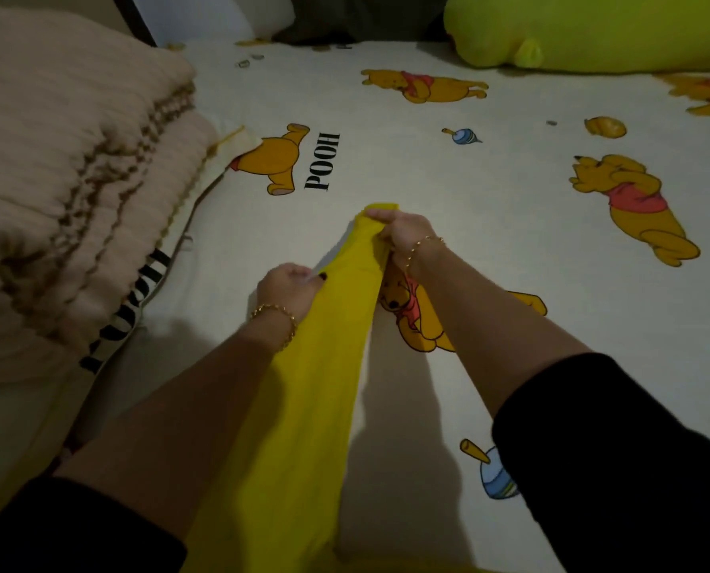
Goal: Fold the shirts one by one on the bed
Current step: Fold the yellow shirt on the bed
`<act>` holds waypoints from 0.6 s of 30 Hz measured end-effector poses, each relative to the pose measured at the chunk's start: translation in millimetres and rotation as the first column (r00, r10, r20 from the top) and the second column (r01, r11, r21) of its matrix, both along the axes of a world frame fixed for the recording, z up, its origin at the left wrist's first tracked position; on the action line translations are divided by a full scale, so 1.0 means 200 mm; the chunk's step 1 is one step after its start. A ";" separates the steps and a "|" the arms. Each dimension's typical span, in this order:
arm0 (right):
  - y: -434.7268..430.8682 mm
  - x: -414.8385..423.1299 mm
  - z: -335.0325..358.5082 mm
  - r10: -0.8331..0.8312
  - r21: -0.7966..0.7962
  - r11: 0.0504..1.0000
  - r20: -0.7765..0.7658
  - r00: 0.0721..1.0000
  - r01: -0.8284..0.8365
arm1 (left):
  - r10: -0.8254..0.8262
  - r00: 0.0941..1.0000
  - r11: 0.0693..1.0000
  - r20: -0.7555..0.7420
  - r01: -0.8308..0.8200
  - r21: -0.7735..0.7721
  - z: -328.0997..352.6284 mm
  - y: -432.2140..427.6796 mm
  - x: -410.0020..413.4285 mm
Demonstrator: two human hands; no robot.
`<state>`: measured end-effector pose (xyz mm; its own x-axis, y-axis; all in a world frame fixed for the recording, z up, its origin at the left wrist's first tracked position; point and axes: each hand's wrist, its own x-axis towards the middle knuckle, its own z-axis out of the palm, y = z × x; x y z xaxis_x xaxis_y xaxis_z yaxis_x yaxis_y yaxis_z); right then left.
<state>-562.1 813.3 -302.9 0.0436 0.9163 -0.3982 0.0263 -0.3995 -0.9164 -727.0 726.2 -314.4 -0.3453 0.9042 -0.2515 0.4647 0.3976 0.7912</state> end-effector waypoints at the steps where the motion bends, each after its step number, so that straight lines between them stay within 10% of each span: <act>1: 0.01 0.01 0.02 -0.040 0.006 0.999 -0.048 0.998 0.040 | -0.009 1.000 0.999 0.027 0.007 0.040 0.01 0.02 0.01; 13: -0.32 0.13 -0.14 -0.223 -0.084 0.974 -0.201 0.954 0.210 | 0.060 0.994 0.998 -0.087 -0.059 0.014 -0.08 -0.19 -0.09; 18: -0.62 0.14 -0.14 -0.049 -0.074 0.996 0.131 0.990 0.059 | 0.050 0.976 0.996 -0.210 -0.064 -0.062 -0.05 -0.59 -0.29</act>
<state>-535.0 689.3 -331.6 0.1482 0.8778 -0.4556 0.1189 -0.4731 -0.8729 -785.1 608.2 -325.1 -0.4469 0.8648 -0.2288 0.5916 0.4776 0.6496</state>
